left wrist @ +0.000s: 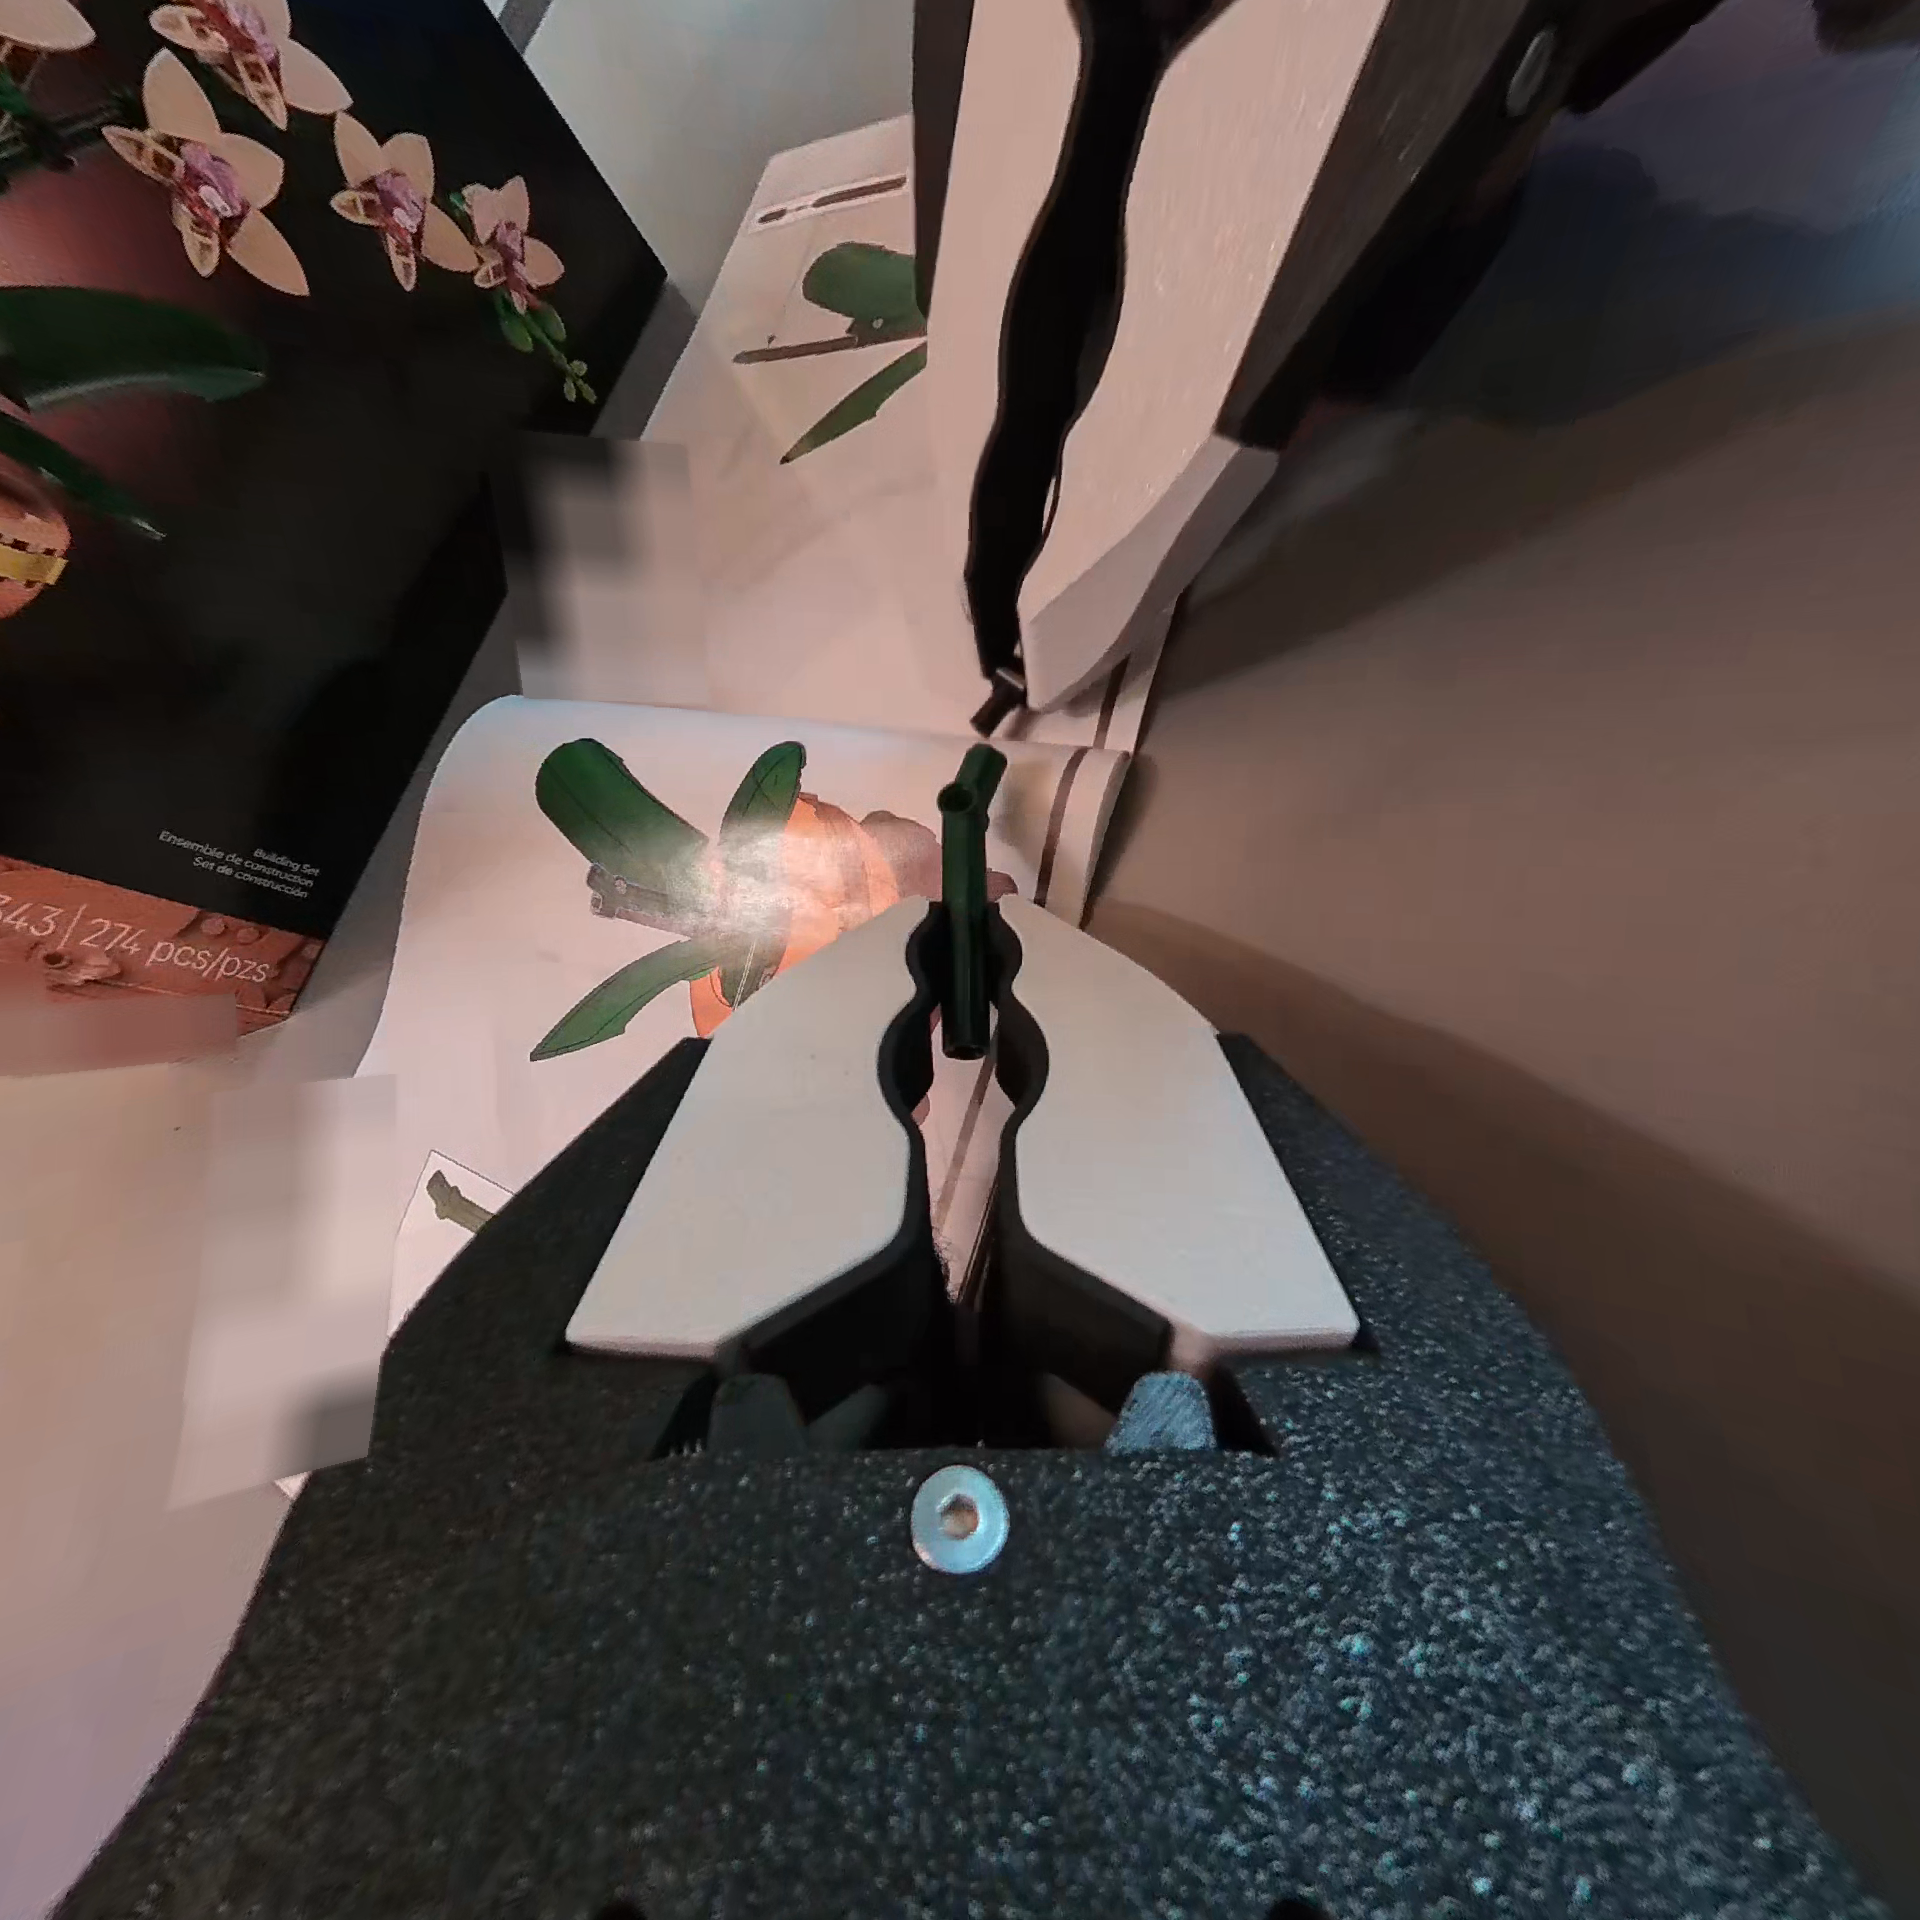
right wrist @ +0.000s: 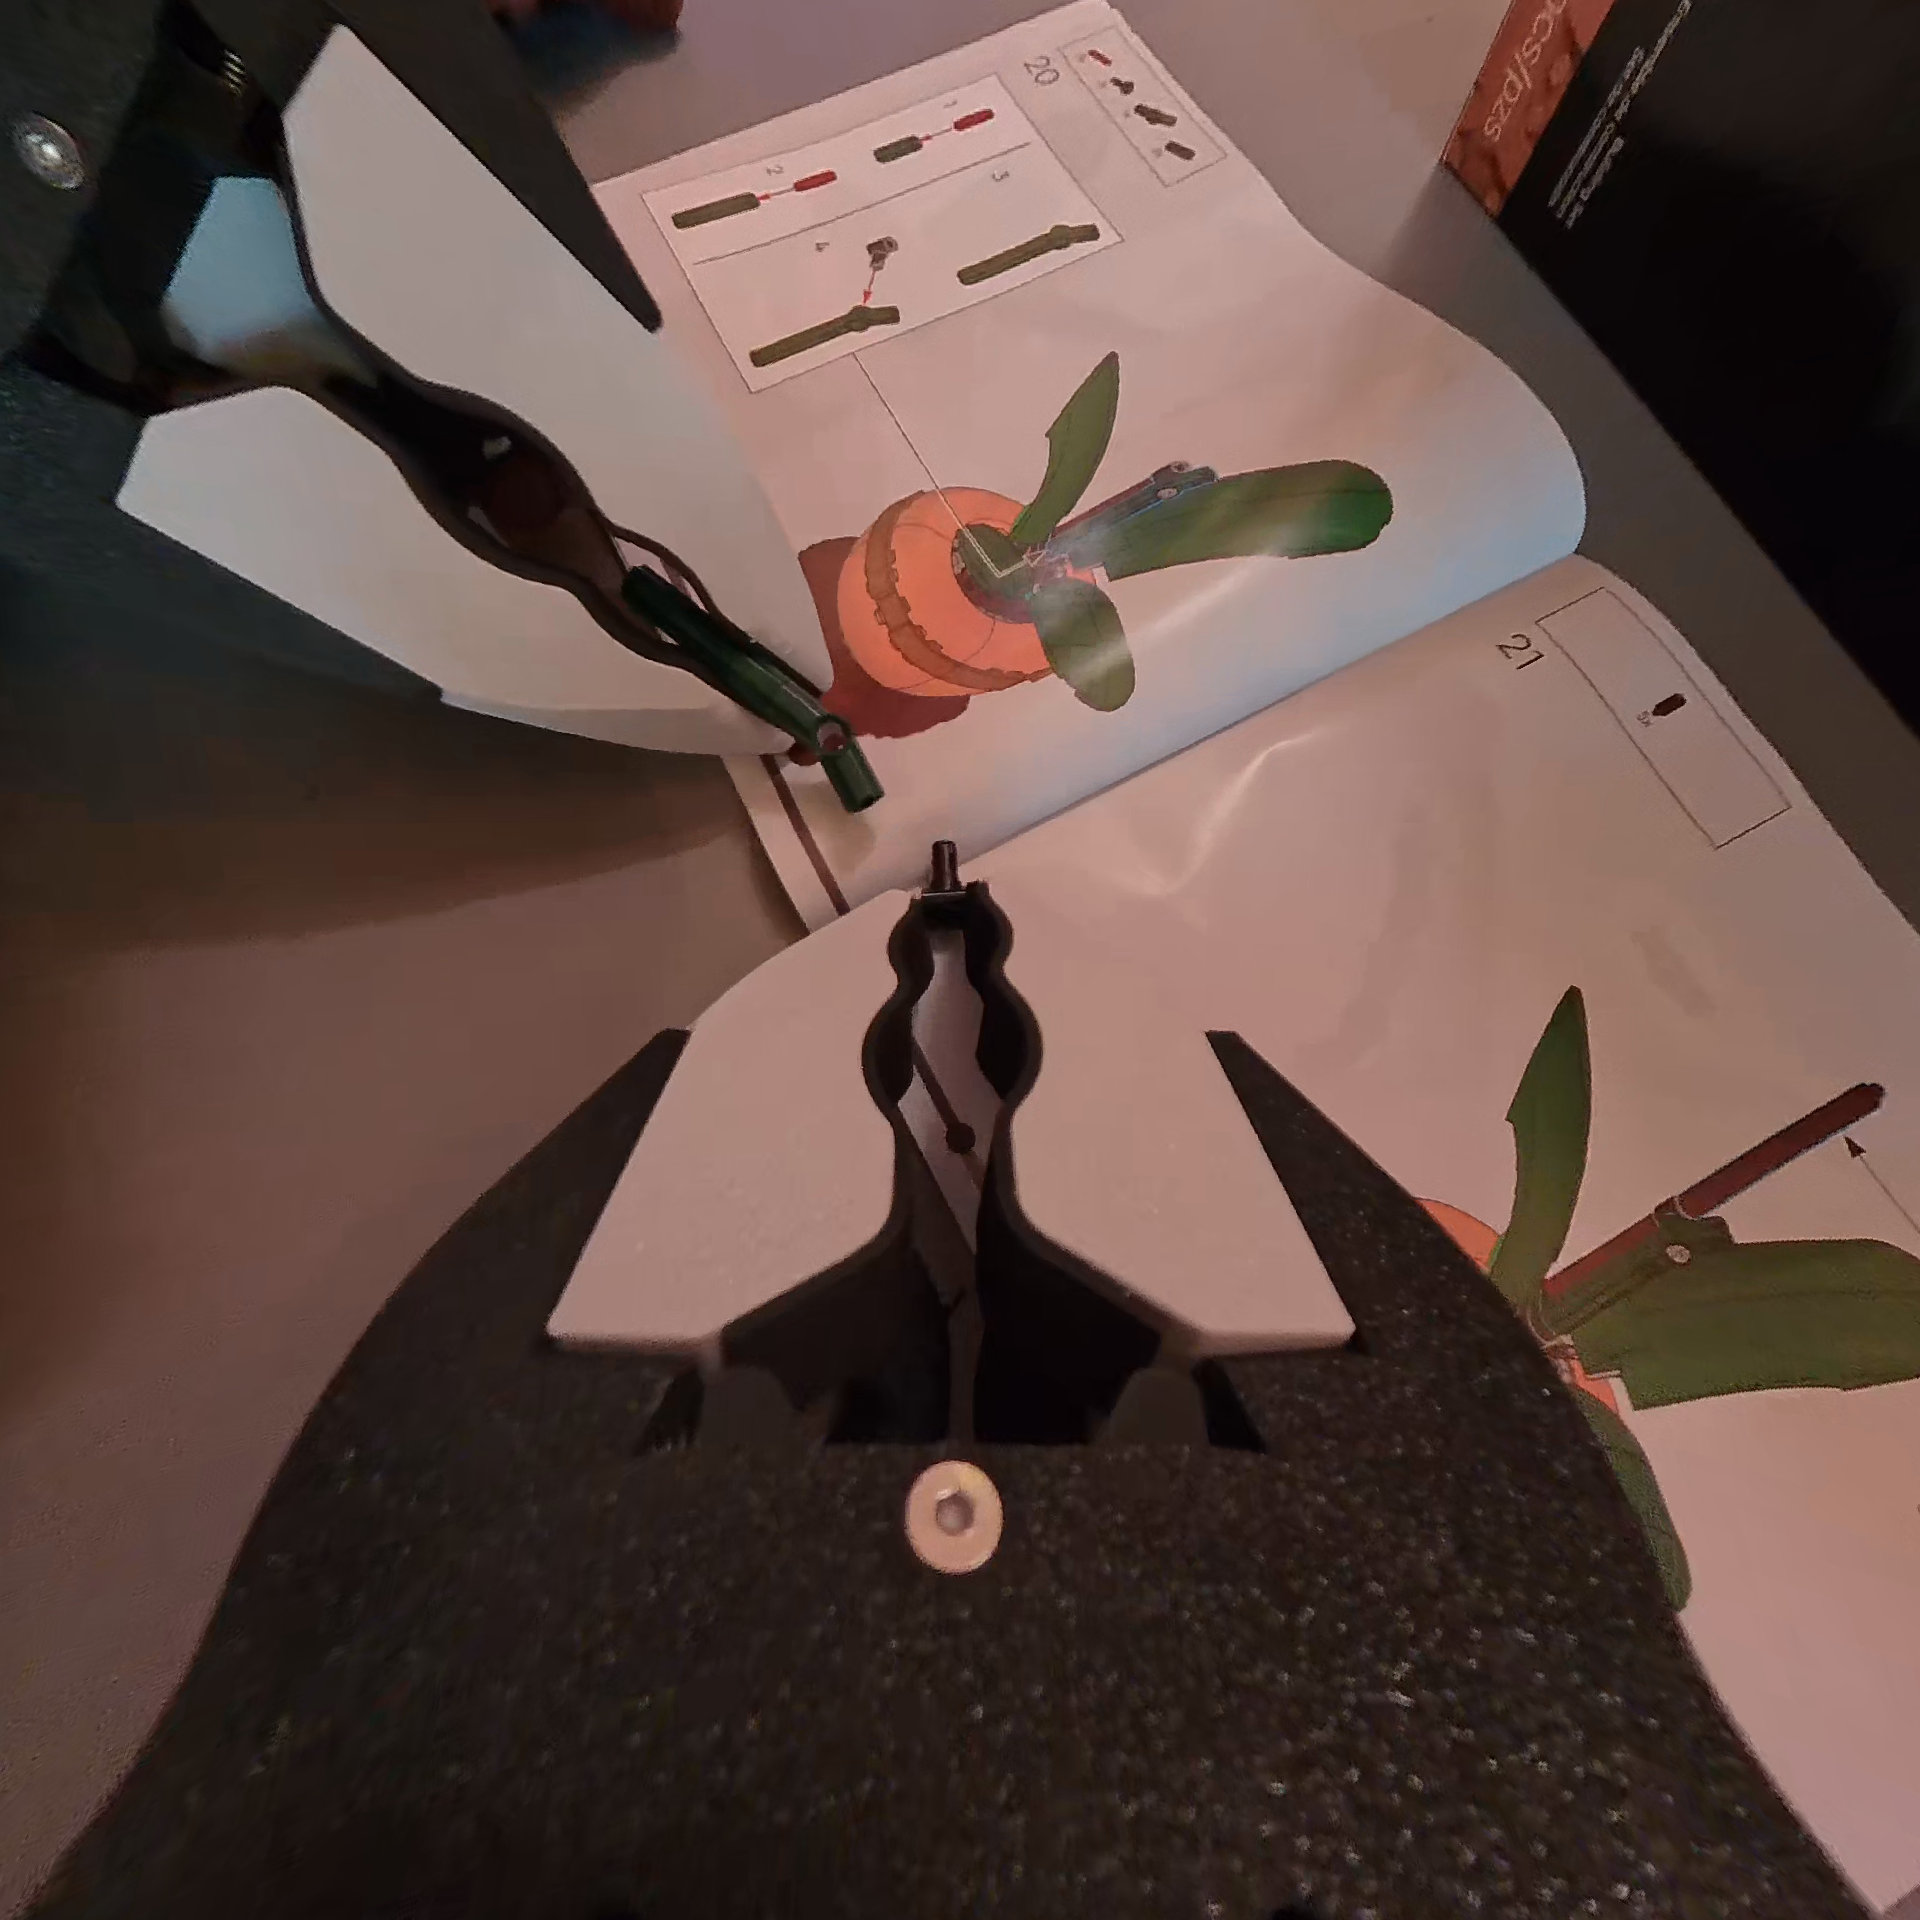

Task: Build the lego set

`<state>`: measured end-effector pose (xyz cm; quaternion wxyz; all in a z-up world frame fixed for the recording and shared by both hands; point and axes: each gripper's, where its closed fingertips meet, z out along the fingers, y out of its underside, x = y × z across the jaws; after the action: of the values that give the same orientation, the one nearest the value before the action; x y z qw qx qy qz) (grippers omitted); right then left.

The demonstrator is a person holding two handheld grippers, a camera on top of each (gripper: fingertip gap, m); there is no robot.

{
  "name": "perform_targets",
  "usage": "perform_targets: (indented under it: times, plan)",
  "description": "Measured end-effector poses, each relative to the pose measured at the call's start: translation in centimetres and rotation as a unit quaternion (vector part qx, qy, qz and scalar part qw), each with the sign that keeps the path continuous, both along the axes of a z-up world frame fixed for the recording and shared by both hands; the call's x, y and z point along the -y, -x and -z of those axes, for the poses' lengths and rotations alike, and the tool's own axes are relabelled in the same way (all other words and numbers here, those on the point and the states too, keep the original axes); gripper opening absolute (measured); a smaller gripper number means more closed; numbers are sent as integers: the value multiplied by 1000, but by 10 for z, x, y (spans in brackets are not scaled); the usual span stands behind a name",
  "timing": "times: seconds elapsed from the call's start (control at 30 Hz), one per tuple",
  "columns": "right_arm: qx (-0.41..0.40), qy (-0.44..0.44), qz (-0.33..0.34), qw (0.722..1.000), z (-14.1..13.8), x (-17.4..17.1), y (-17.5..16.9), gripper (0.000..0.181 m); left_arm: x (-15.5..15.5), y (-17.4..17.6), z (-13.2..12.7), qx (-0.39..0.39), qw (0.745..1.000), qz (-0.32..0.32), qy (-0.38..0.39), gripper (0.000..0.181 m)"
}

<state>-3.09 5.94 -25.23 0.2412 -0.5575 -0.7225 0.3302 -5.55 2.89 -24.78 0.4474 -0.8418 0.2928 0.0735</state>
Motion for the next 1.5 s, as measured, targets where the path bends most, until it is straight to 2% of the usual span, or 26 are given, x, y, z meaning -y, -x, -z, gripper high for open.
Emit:
perform_targets:
  times: [0.3,0.73,0.77,0.9,1.0,1.07,1.13,1.27,1.5]
  plan:
    - [-1,12,12,1000,1,1,1,7,2,0,-9,28,999,-3,-19,6]
    - [-3,11,-12,1000,2,5,-2,29,2,7,-7,23,999,-20,-19,6]
    - [-7,3,-10,1000,0,3,-2,34,1,7,-7,23,999,-20,-19,6]
    - [-73,-3,5,997,-20,-3,6,48,1,10,-7,21,999,-27,-20,6]
    - [-139,31,-13,990,-43,5,13,56,1,10,-8,28,999,-27,-20,6]
    - [-167,59,-28,984,-53,11,17,51,1,10,-9,30,999,-26,-21,6]
    - [-169,92,-52,980,-56,19,18,38,1,9,-10,33,999,-25,-25,6]
    - [-135,142,-65,978,-49,23,23,35,0,8,-15,47,998,-23,-37,6]
    - [-103,173,-78,976,-43,28,26,28,0,7,-22,59,997,-19,-56,6]
